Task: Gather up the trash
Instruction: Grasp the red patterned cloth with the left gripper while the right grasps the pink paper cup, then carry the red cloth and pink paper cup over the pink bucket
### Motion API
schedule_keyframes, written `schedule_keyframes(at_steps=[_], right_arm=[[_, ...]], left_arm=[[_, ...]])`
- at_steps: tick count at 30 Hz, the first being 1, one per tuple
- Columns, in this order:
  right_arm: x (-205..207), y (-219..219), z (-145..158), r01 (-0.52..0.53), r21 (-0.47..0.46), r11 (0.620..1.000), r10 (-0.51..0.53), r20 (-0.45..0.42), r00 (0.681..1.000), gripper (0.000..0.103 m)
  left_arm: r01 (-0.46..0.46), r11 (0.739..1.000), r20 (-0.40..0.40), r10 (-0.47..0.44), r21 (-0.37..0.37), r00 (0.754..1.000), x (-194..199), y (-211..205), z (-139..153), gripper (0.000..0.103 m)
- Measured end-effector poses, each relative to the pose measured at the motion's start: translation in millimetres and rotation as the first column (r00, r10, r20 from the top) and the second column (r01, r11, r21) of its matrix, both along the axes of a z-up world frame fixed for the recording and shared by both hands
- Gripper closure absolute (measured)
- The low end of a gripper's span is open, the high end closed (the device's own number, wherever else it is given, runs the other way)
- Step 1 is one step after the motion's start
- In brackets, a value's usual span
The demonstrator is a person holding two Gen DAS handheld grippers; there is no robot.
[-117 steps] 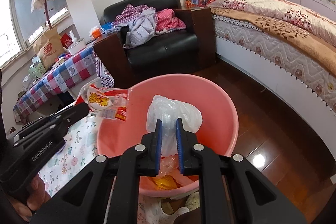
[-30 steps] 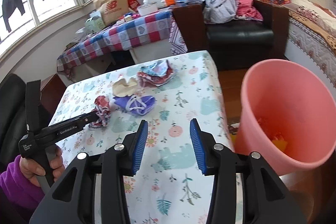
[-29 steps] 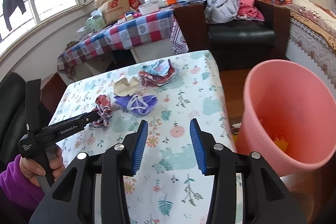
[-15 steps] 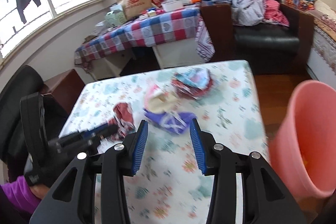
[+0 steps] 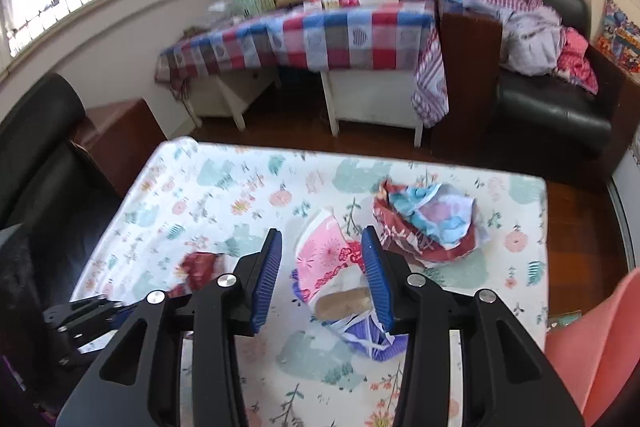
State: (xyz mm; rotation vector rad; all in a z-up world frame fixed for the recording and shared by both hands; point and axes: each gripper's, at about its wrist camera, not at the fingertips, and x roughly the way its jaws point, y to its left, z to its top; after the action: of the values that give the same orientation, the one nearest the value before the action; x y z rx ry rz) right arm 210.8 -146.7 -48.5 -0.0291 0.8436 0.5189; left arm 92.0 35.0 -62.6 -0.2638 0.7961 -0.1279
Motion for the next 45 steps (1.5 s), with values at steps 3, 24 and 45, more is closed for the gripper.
schedule_keyframes(at_steps=[3, 24, 45], right_arm=[[2, 0, -11, 0.007, -0.011, 1.0, -0.008, -0.042, 0.999, 0.061], [-76, -29, 2, 0.032, 0.077, 0.997, -0.035, 0.048, 0.998, 0.075], [-123, -93, 10, 0.184, 0.118, 0.976, -0.194, 0.076, 0.978, 0.075]], left_arm=[[0.0, 1.0, 0.003, 0.0, -0.004, 1.0, -3, 1, 1, 0.085], [0.017, 1.0, 0.027, -0.017, 0.006, 0.999, -17, -8, 12, 0.085], [0.135, 0.99, 0.063, -0.137, 0.038, 0.989, -18, -69, 36, 0.085]])
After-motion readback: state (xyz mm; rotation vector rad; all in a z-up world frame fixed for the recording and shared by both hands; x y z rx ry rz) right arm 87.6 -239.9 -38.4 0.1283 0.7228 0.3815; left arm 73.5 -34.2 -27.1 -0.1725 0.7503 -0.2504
